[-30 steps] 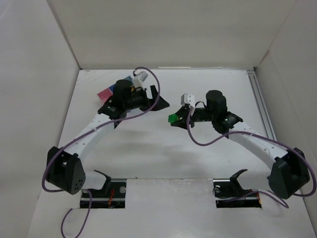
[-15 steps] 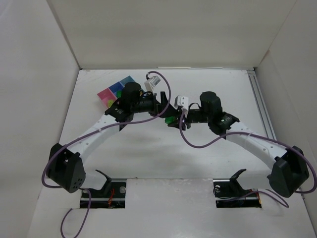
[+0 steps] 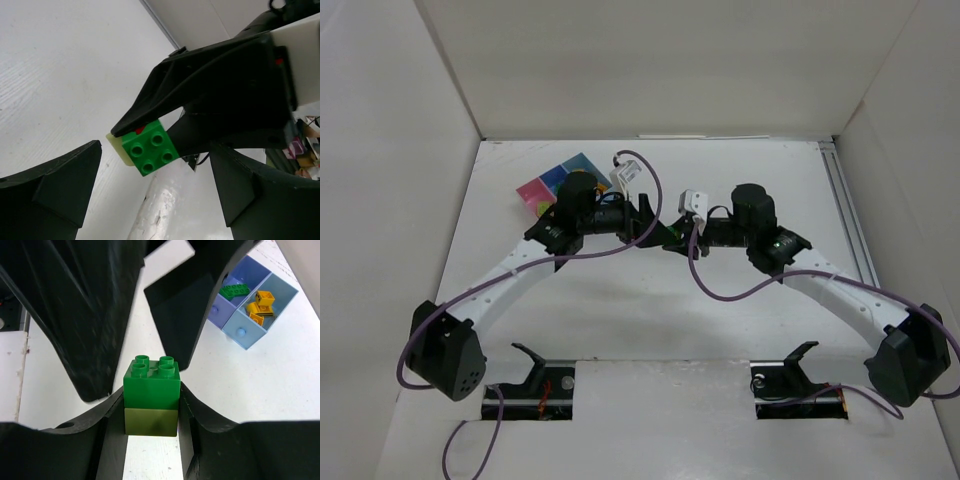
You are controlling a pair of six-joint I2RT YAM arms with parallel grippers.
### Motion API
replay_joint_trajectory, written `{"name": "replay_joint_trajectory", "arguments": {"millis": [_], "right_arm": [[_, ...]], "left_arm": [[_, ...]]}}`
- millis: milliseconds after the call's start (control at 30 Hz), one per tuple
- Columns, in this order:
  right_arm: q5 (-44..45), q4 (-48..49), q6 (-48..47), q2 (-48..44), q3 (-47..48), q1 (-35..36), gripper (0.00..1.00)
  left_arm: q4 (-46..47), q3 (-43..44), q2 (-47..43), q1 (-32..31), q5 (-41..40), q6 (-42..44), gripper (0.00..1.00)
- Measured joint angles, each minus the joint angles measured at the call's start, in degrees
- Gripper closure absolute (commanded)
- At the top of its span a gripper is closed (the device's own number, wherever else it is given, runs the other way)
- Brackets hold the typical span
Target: Sort the legos into containers by color
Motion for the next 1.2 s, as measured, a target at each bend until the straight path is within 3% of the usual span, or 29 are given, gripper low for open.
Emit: {"name": "replay_joint_trajectory", "arguments": {"millis": [100, 300, 500, 700, 800, 1067, 1200], "right_arm": [[0.7, -0.4, -0.2, -0.1, 0.0, 0.0, 1.00], [2.5, -2.0, -0.4, -0.1, 0.0, -0.1, 1.00], [3.7, -2.0, -0.4, -0.1, 0.0, 0.3, 1.00], [4.5, -2.2, -0.4, -0.1, 0.0, 0.8, 1.00], [5.1, -2.3, -0.4, -0.1, 0.0, 0.8, 1.00], [5.9, -2.1, -0.4, -0.1, 0.0, 0.8, 1.00], [6.5, -1.6, -0.4, -0.1, 0.0, 1.2, 1.00]], "left_arm": [[-0.8, 0.0, 2.8, -0.2, 0.9, 0.2, 0.18], [-1.4, 0.2, 3.9, -0.3, 1.0, 0.0, 0.51], [-1.2, 0.2, 3.9, -0.4, 0.7, -1.0, 0.52], [-0.3, 0.2, 4.8, -0.2, 1.4, -2.4, 0.43], [0.1, 0.2, 5.3, 0.0, 1.8, -3.3, 0.48], [1.1, 0.2, 5.4, 0.2, 2.3, -5.4, 0.52], [1.9, 0.2, 5.2, 1.4, 3.5, -6.8, 0.47]]}}
